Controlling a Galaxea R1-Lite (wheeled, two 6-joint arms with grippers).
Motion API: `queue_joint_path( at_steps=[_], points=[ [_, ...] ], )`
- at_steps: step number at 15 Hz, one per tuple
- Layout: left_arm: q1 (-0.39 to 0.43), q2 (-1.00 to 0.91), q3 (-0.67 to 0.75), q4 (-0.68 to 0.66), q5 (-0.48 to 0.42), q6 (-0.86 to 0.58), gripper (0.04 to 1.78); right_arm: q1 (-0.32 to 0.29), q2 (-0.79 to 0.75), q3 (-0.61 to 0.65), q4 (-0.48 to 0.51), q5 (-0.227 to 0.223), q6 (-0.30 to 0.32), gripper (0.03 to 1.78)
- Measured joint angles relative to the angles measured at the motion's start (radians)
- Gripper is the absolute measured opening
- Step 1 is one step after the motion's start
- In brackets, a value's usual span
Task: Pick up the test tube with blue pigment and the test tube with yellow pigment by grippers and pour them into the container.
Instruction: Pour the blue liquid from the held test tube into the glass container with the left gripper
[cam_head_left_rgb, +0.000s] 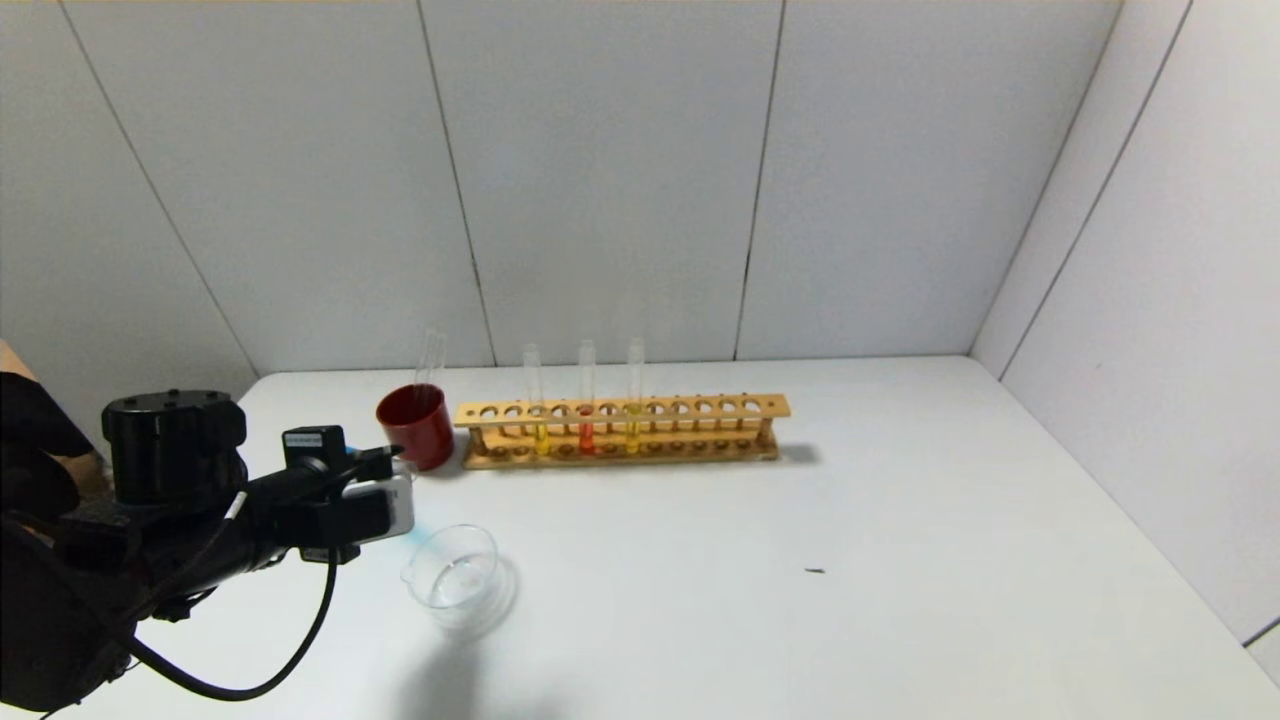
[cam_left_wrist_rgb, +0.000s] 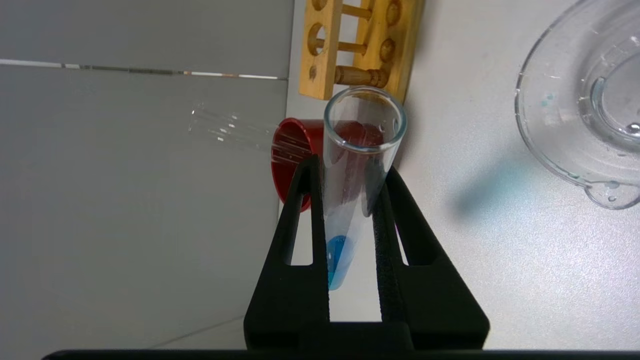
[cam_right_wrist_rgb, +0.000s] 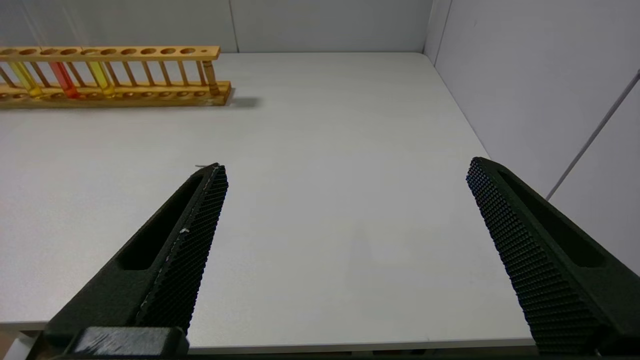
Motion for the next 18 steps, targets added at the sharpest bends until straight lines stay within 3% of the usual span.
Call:
queue_joint_path(
  at_steps=[3, 18],
  points=[
    [0.006, 0.007, 0.008, -0.001, -0.062, 0.078, 0.31, 0.0, 0.0, 0.0, 0.0, 0.0, 0.0, 1.75],
    [0.053, 0.039, 0.055, -0.062, -0.129, 0.305, 0.31, 0.0, 0.0, 0.0, 0.0, 0.0, 0.0, 1.75]
  ],
)
